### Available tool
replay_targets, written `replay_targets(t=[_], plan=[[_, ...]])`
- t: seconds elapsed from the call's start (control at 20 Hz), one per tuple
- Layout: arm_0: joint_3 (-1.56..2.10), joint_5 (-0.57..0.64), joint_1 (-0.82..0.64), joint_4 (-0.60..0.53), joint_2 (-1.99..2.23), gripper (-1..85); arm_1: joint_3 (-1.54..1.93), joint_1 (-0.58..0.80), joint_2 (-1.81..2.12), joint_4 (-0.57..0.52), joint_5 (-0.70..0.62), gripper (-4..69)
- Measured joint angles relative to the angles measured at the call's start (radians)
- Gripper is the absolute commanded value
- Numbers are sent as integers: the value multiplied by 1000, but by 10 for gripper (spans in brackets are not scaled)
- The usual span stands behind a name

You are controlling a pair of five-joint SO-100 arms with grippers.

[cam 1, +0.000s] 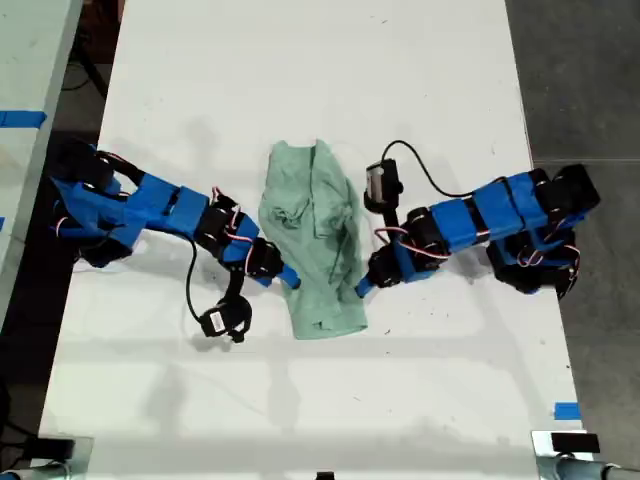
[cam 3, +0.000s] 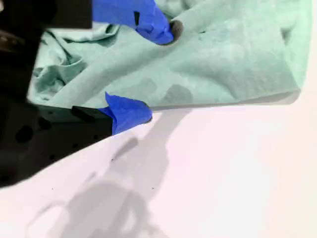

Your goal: Fold t shirt

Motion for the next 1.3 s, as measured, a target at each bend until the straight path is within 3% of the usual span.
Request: replay_targets(t=[0.25,0.5,0.6,0.7,0.75,1.2,1.25,1.3], plan=[[-201,-91,83,6,-176,244,0,-3,-83,-98,8,251],[-270,-106,75,6,-322,245,0,-18,-179,-158,6,247],[-302,-109,66,6,-371,195,0,-26,-190,-172,6,244],[-336,-115,52,8,-402,29,-2,-35,-195,-184,6,242],[-357,-123,49,8,-419,-1,-9,-41,-206,-189,6,242],[-380,-146,46,29,-433,-1,-127,-66,-348,-238,11,234],[-380,-146,46,29,-433,-1,-161,-67,-383,-241,11,214],[-380,-146,46,29,-433,-1,-186,-67,-411,-242,6,135]])
